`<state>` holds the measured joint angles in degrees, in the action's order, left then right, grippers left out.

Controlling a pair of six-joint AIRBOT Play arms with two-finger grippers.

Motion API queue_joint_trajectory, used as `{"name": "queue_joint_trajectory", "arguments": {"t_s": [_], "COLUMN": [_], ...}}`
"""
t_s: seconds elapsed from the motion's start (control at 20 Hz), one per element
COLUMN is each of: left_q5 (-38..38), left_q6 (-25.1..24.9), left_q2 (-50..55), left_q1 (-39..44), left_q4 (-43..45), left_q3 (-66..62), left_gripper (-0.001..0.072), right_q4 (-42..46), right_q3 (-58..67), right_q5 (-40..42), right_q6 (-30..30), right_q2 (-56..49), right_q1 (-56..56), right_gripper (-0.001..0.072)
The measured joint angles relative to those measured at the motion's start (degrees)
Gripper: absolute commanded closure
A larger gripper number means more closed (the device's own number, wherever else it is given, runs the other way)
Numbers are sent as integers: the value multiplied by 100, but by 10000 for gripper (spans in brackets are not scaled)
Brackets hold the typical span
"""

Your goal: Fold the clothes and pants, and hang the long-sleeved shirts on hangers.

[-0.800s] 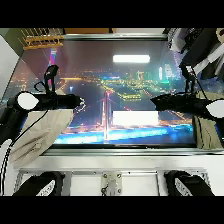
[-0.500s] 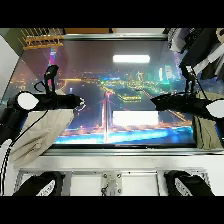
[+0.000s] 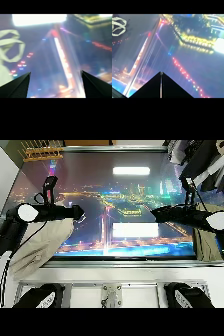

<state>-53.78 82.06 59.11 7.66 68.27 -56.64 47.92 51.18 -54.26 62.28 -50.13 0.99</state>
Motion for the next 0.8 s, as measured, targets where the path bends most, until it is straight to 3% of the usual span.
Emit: {"name": "queue_joint_trajectory", "arguments": {"t_s": [0.2, 0.4, 0.45, 0.55, 0.6, 0.8], "left_q5": [-129, 94, 146, 164, 131, -175], "left_q6": [411, 678, 737, 874, 938, 1032], "left_q2": [413, 1198, 1394, 1746, 1880, 1932], "left_q1": [-151, -199, -203, -210, -212, 61], "left_q4": [1316, 1937, 2035, 2179, 2229, 2098], "left_q3": [212, 568, 605, 599, 553, 68], "left_gripper": [25, 25, 76, 651, 703, 704], "right_q4": [-2, 0, -2, 0, -2, -2], "right_q3": [0, 0, 0, 0, 0, 0], "right_q5": [0, 0, 0, 0, 0, 0], "right_q6": [0, 0, 0, 0, 0, 2], "right_q2": [0, 0, 0, 0, 0, -7], "right_q1": [0, 0, 0, 0, 0, 0], "right_gripper": [686, 686, 686, 686, 687, 686]}}
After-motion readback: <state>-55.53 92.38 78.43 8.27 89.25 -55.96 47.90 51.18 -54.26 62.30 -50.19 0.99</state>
